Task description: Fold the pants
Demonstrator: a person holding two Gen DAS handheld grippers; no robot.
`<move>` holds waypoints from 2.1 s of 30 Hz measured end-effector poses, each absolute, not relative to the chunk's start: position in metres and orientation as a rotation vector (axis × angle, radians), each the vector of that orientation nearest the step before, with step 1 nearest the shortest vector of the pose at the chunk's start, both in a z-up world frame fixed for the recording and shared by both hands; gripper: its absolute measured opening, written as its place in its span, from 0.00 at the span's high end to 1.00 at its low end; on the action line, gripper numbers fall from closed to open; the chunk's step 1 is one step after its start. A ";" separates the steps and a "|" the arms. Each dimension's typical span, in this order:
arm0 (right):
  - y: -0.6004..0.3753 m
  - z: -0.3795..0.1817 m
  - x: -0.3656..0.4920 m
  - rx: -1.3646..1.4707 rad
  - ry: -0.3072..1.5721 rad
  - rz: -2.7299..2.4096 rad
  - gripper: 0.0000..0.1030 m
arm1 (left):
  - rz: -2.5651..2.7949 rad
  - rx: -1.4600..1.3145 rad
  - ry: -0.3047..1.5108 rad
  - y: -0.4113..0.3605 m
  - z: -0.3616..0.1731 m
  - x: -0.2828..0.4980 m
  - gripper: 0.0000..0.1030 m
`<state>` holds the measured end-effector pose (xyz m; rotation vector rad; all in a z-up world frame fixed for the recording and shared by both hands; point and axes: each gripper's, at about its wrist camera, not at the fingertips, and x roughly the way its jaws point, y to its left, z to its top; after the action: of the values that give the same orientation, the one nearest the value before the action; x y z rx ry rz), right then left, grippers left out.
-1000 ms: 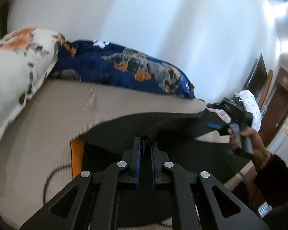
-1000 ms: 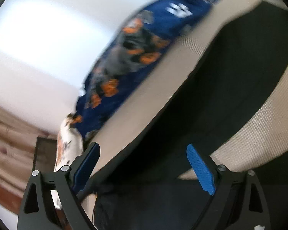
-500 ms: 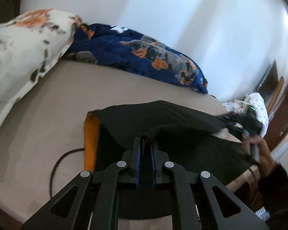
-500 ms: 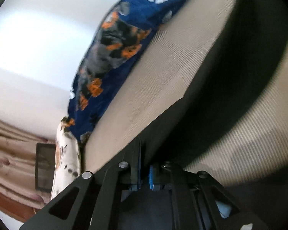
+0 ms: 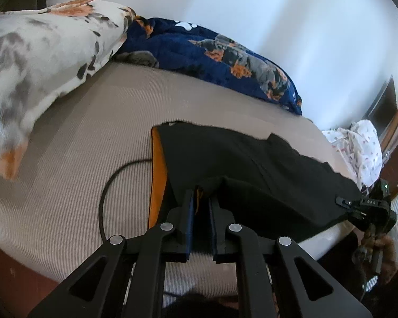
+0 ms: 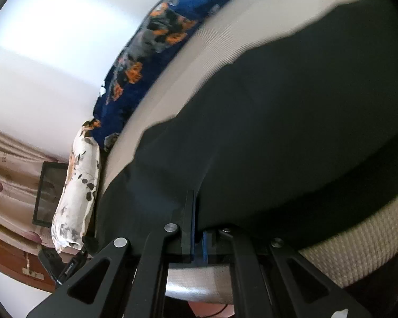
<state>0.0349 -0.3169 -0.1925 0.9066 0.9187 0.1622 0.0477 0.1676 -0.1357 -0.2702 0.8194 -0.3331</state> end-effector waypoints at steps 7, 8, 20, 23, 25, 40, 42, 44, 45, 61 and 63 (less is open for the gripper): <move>-0.313 -0.196 0.029 0.895 0.926 0.168 0.96 | -0.272 -0.231 0.805 0.173 -0.143 0.036 0.87; -0.311 -0.197 0.029 0.886 0.930 0.168 0.96 | -0.248 -0.221 0.802 0.174 -0.143 0.035 0.87; -0.308 -0.199 0.025 0.871 0.919 0.187 0.96 | -0.185 -0.197 0.684 0.177 -0.092 0.028 0.84; -0.307 -0.198 0.023 0.850 0.903 0.197 0.94 | -0.286 -0.113 0.688 0.126 -0.098 0.034 0.65; -0.307 -0.195 0.023 0.832 0.888 0.207 0.92 | -0.317 -0.044 0.722 0.093 -0.114 0.040 0.59; -0.510 -0.204 -0.019 1.112 0.609 0.005 0.86 | -0.285 0.034 0.840 0.066 -0.163 0.066 0.59; -0.553 -0.213 -0.029 1.193 0.550 -0.064 0.86 | -0.282 0.035 0.845 0.065 -0.163 0.066 0.59; -0.588 -0.222 -0.039 1.264 0.498 -0.100 0.87 | -0.281 0.033 0.853 0.066 -0.163 0.067 0.58; -0.606 -0.226 -0.043 1.282 0.489 -0.133 0.87 | -0.280 0.034 0.856 0.066 -0.162 0.067 0.58; -0.627 -0.223 -0.078 1.306 0.516 -0.168 0.99 | -0.257 0.074 0.869 0.067 -0.160 0.072 0.57; -0.631 -0.228 -0.080 1.309 0.511 -0.141 0.99 | -0.261 0.091 0.864 0.066 -0.161 0.072 0.57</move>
<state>-0.0804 -0.6313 -0.2281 1.3093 0.5109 -0.1412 0.0720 0.0658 -0.1612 0.0908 0.8638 -0.2610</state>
